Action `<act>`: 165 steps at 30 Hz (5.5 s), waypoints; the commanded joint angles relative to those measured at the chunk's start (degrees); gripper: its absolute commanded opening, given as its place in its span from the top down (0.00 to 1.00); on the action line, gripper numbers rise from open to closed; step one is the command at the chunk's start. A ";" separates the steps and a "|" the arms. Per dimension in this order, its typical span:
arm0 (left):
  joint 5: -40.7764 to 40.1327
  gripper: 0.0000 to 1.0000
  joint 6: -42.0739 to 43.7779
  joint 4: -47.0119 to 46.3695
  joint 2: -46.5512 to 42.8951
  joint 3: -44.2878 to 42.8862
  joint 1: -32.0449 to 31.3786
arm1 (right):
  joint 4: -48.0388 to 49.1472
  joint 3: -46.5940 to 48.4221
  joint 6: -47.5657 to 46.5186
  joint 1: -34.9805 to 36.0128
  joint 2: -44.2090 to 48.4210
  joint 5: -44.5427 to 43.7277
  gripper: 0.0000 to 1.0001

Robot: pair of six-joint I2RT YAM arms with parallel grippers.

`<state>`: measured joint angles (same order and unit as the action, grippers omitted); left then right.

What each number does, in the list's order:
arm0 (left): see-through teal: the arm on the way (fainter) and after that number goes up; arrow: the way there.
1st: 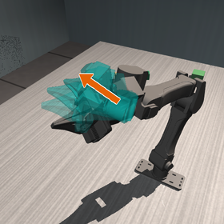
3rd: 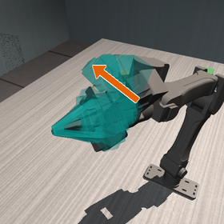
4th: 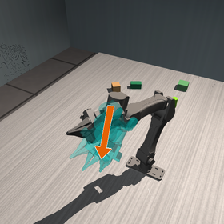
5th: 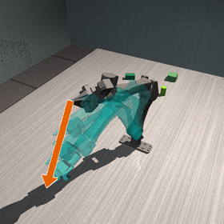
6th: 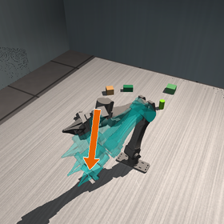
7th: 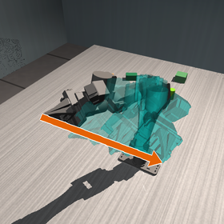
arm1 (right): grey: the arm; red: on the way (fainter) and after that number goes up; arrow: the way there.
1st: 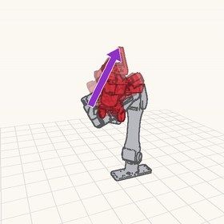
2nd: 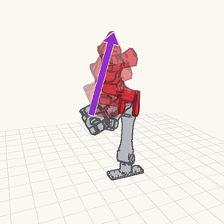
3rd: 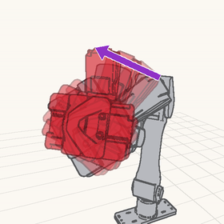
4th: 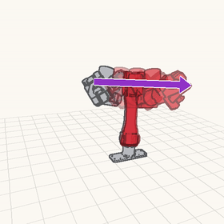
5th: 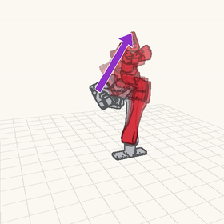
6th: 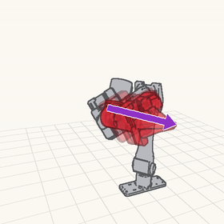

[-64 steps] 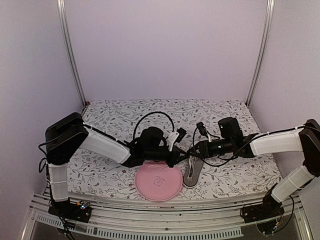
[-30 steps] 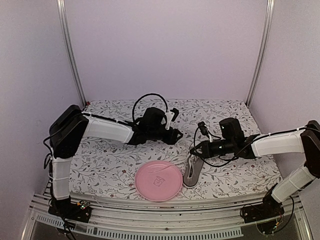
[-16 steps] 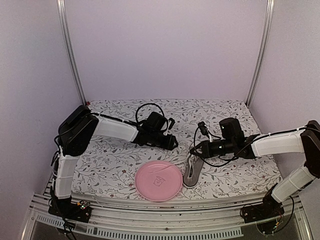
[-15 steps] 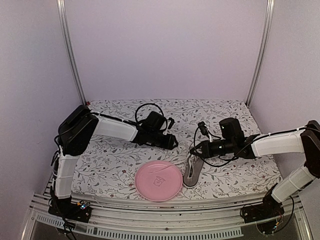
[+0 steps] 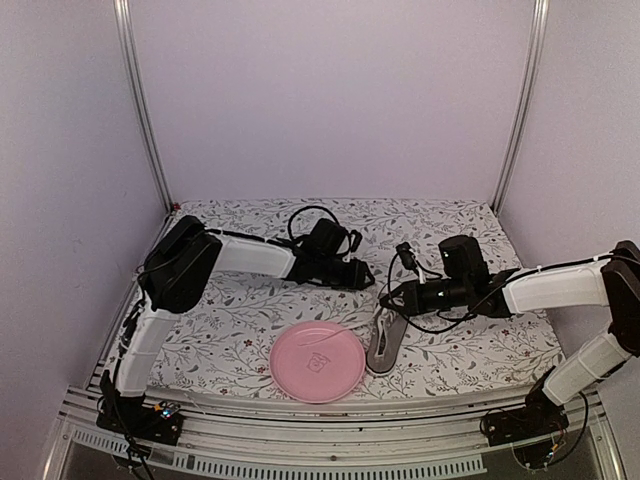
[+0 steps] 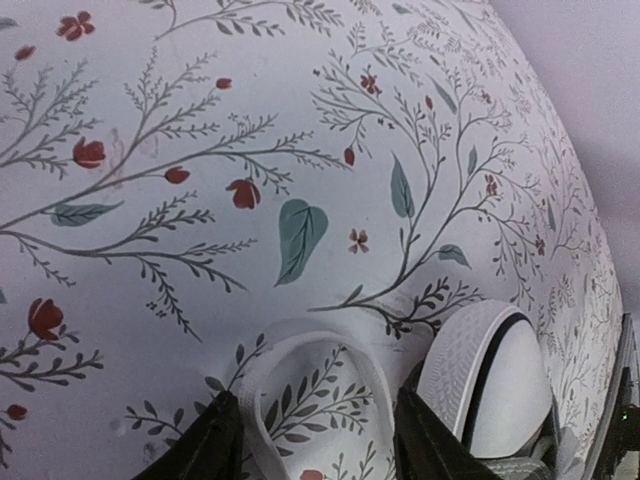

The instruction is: Tie the shoes

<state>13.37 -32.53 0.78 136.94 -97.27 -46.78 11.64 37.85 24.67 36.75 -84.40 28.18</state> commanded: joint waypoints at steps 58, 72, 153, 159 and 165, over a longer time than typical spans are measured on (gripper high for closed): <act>4.94 1.00 -14.07 -14.05 -27.38 27.87 -28.02 | -1.53 4.14 5.84 0.19 -1.50 -9.15 0.98; -11.03 0.34 -6.18 -7.94 -38.41 38.10 -26.72 | 0.22 -0.43 6.04 0.25 2.54 -8.17 0.98; -24.62 1.00 9.38 -23.47 -20.31 26.45 -20.59 | 6.51 -17.51 16.92 14.97 11.75 -12.63 0.66; -24.79 1.00 9.34 -23.57 -20.40 26.52 -20.61 | 6.55 -17.74 17.24 15.61 11.24 -12.96 0.87; -24.54 1.00 9.29 -23.95 -20.75 26.97 -20.62 | 3.06 -18.05 18.84 15.56 14.97 -17.51 0.98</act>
<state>-11.20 -22.76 -20.80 117.47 -71.07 -67.02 16.73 19.22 42.37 52.01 -72.38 15.00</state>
